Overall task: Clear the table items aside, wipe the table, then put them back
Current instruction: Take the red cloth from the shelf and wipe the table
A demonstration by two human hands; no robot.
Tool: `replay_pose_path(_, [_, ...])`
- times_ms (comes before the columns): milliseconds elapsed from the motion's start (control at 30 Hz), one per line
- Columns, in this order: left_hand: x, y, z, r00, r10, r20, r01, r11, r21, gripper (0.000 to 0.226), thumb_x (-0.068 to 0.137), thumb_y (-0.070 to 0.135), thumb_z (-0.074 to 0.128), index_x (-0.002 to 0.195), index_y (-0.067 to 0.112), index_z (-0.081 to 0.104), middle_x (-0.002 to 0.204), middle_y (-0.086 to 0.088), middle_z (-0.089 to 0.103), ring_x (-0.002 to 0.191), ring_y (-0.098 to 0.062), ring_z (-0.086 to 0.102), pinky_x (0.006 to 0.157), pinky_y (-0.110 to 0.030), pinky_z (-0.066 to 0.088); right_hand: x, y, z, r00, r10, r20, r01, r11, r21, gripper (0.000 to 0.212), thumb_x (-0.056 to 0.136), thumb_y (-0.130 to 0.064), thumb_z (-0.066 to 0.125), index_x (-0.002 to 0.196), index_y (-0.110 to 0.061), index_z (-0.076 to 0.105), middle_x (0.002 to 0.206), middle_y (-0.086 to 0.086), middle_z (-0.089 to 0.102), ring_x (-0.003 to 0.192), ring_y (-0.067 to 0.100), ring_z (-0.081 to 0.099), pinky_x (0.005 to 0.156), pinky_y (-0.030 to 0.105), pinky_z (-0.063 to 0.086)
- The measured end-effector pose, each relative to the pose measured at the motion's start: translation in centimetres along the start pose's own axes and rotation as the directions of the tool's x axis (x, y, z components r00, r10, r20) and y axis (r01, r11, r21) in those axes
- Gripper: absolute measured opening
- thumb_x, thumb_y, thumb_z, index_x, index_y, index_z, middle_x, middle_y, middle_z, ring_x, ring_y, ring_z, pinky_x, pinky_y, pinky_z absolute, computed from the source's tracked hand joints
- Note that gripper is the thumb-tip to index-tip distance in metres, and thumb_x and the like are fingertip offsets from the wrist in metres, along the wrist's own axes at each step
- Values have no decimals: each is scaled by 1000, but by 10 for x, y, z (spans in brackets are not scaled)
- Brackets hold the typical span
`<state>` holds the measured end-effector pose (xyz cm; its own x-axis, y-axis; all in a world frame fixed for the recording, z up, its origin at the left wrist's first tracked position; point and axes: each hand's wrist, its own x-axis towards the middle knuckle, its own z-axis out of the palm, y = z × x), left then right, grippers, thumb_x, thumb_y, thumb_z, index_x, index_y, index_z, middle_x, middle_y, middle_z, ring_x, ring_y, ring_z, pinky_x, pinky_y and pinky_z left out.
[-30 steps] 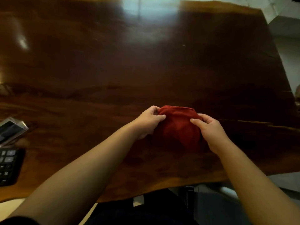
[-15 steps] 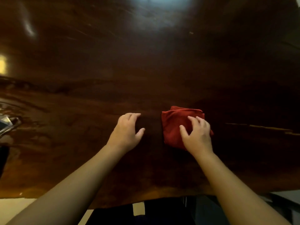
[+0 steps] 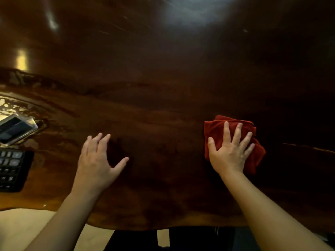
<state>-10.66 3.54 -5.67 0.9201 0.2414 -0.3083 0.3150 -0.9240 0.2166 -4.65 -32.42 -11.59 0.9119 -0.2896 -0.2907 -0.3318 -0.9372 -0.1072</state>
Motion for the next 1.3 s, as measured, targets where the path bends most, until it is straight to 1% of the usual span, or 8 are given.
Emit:
replay_pose_path(100, [-4,-25,0,998,-60,19,60,998,32,100,71,63,76,149,14,37,156,-18,35,148,-39,21,115,-57,27,5,-7,0,1000,-9,-15,9,1000,8,81,89,-69,25,160,-35,6,170,11,-5,152,43,-11,120,60,-7])
replay_pose_path(233, [-8,-48,3,990,-138,33,137,990,35,105,67,72,71,150,18,34,158,-17,30,149,-39,17,113,-61,28,10,-24,1,1000,-23,-19,23,1000,-2,79,90,-68,25,160,-36,7,170,9,-4,152,40,-11,120,59,-6])
replay_pose_path(400, [-15,-69,4,986,-162,26,162,986,33,108,63,78,62,149,18,35,158,-18,31,148,-41,18,111,-64,28,11,-58,3,998,-57,-27,57,998,0,79,91,-67,25,161,-35,8,170,10,-4,152,41,-12,120,59,-7])
replay_pose_path(633, [-20,-91,5,979,-202,39,201,979,17,112,60,82,58,150,19,35,160,-16,27,149,-38,15,113,-64,23,-1,-128,16,987,-161,-21,160,987,-20,79,91,-69,26,160,-36,8,170,9,-4,152,39,-14,119,59,-10])
replay_pose_path(833, [-29,-107,5,976,-212,47,213,977,-16,112,61,85,55,151,22,32,161,-14,26,150,-36,12,114,-63,22,-27,-204,36,961,-275,-25,274,961,-26,79,90,-69,26,160,-36,10,170,11,0,152,42,-11,119,61,-8])
replay_pose_path(967, [-34,-119,3,967,-246,63,248,968,-33,114,61,87,50,153,23,30,163,-12,24,151,-34,9,115,-61,20,-52,-252,49,925,-379,-29,379,925,-12,78,91,-68,30,159,-35,13,169,13,4,151,45,-7,118,63,-7])
replay_pose_path(1133, [-42,-136,-3,963,-267,47,269,962,-49,112,62,85,51,151,22,31,161,-13,26,150,-34,12,114,-62,23,-88,-310,67,863,-505,-29,505,863,16,77,90,-65,37,158,-33,20,168,15,10,151,46,-2,118,64,-6])
replay_pose_path(1300, [-48,-149,-9,962,-270,42,271,962,-39,113,61,83,53,151,20,31,161,-14,27,150,-35,12,115,-62,23,-117,-338,81,749,-662,-18,663,749,27,75,91,-63,40,158,-32,25,167,14,14,152,46,-2,118,65,-5])
